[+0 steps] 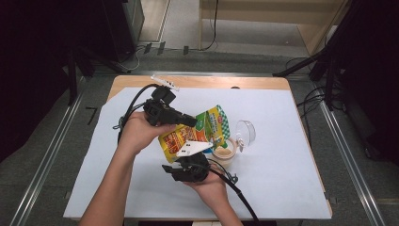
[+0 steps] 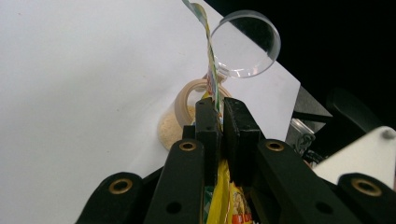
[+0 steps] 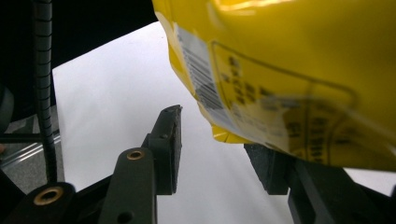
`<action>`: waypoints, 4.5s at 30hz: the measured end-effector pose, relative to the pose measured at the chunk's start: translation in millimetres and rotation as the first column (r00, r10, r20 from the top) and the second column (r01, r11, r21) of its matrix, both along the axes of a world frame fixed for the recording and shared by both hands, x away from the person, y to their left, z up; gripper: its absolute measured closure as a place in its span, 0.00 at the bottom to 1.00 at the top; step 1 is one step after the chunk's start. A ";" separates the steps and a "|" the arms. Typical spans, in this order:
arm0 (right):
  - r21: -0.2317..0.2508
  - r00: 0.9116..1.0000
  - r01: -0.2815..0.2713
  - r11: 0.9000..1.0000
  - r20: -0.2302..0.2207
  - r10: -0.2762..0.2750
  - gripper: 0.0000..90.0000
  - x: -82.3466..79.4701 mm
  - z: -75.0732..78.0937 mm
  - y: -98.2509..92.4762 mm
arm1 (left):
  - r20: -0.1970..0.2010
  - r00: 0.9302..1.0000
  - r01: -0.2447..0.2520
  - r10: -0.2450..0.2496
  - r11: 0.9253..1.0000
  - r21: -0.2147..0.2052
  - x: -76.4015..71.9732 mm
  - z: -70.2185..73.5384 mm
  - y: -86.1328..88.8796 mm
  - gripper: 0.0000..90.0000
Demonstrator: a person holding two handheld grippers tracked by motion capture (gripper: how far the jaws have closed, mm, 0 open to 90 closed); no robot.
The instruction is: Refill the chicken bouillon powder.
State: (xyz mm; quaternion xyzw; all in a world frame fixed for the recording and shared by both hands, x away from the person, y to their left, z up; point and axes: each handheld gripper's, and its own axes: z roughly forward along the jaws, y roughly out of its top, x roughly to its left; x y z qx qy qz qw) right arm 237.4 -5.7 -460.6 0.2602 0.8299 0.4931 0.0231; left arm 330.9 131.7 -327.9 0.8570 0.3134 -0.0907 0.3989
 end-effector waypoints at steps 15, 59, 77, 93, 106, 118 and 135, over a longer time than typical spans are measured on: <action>-0.008 1.000 0.005 1.000 -0.008 -0.005 0.63 0.7 -5.9 1.6 | -0.025 0.999 0.029 -0.029 1.000 0.012 -1.0 -3.3 8.3 0.93; -0.068 1.000 0.014 0.998 0.006 -0.014 0.59 -2.8 -21.2 0.7 | -0.055 0.987 0.154 -0.152 0.987 0.051 3.4 -24.7 6.2 0.97; 0.016 0.996 0.039 0.999 0.074 -0.040 0.56 -5.3 -15.9 -11.9 | -0.025 0.992 0.122 -0.124 0.990 -0.074 7.8 -15.5 40.8 0.98; 0.018 0.997 0.049 0.999 0.058 -0.050 0.56 -4.9 -13.3 -17.6 | 0.022 0.994 -0.100 0.104 0.985 -0.141 34.1 -35.0 73.3 0.99; 0.025 0.997 0.060 0.998 0.057 -0.061 0.56 -4.4 -11.7 -26.5 | 0.029 0.979 -0.195 0.203 0.965 -0.175 59.4 -75.3 75.2 0.99; -0.034 0.998 -0.015 0.999 0.055 0.017 0.56 1.5 -4.3 -45.1 | 0.013 0.977 -0.209 0.214 0.962 -0.173 57.5 -79.4 81.0 0.99; -0.012 0.997 -0.082 0.997 0.004 0.082 0.55 13.9 8.4 -79.7 | 0.055 0.969 -0.237 0.243 0.967 -0.097 35.0 -71.4 89.4 0.97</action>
